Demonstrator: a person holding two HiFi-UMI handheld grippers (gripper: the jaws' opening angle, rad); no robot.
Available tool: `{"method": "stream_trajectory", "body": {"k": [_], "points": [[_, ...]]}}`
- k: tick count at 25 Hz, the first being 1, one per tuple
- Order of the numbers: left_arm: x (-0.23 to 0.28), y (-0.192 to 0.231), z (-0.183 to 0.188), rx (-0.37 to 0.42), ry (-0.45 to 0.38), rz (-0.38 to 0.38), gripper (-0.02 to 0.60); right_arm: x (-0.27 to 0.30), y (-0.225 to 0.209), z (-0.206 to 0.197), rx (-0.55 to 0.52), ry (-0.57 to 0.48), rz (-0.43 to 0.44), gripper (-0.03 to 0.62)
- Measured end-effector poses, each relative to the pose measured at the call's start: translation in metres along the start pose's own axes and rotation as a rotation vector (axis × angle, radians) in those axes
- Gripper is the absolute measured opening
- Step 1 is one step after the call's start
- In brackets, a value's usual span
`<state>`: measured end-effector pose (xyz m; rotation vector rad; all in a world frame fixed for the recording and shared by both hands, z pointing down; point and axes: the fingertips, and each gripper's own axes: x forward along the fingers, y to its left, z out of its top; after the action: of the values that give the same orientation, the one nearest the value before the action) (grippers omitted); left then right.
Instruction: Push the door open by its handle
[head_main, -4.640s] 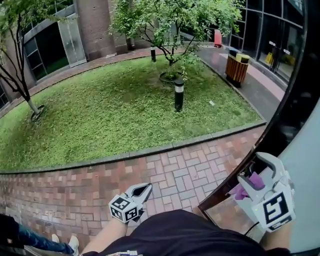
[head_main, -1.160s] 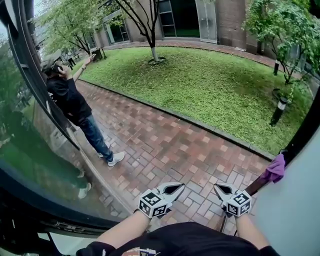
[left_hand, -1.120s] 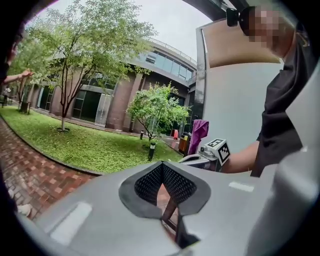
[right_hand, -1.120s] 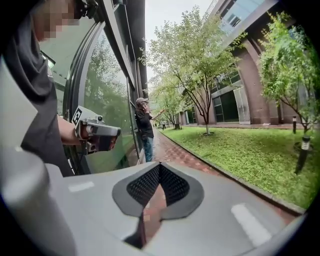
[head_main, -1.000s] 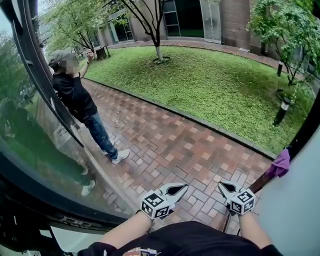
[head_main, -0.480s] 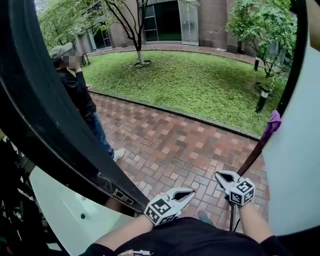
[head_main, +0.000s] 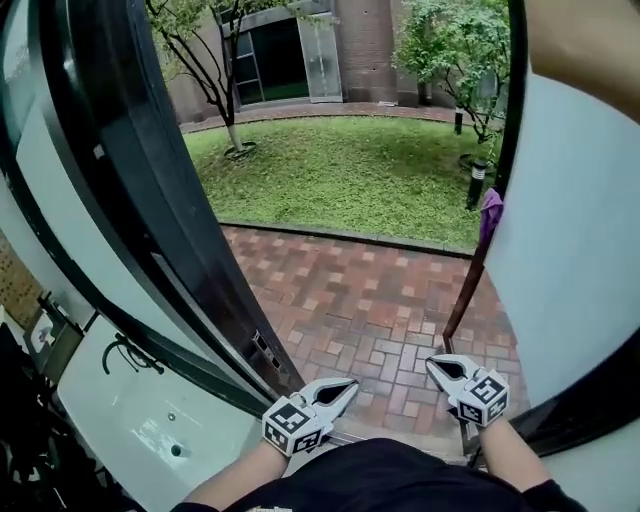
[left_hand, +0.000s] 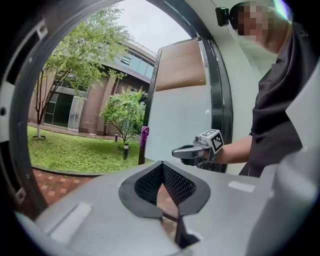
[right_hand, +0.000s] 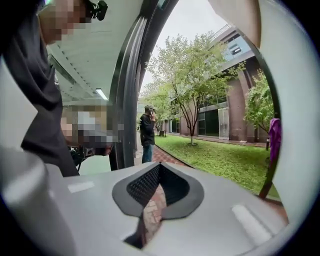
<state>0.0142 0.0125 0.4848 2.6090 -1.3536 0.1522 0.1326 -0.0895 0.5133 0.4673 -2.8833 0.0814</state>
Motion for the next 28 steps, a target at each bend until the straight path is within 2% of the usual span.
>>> {"method": "stream_trajectory", "body": {"k": [5, 10, 13, 17, 21, 25, 28], "points": [[-0.032, -0.033, -0.012, 0.005, 0.026, 0.060, 0.000, -0.049, 0.035, 0.000, 0.002, -0.062, 0.002, 0.002], [-0.028, -0.085, -0.028, -0.058, -0.004, 0.110, 0.000, -0.115, 0.069, -0.014, -0.010, -0.095, 0.025, 0.002], [-0.005, -0.125, -0.039, -0.106, -0.011, 0.080, 0.000, -0.162, 0.079, -0.039, 0.024, -0.061, 0.015, 0.002], [0.010, -0.160, -0.039, -0.086, -0.012, 0.023, 0.000, -0.204, 0.088, -0.063, 0.092, -0.032, -0.039, 0.002], [0.007, -0.163, -0.029, -0.059, -0.032, -0.026, 0.000, -0.219, 0.090, -0.059, 0.147, -0.059, -0.095, 0.002], [-0.017, -0.154, -0.034, -0.050, -0.020, -0.052, 0.000, -0.211, 0.111, -0.049, 0.217, -0.122, -0.104, 0.000], [-0.037, -0.146, -0.044, -0.043, -0.028, -0.077, 0.000, -0.199, 0.127, -0.052, 0.212, -0.108, -0.139, 0.000]]}}
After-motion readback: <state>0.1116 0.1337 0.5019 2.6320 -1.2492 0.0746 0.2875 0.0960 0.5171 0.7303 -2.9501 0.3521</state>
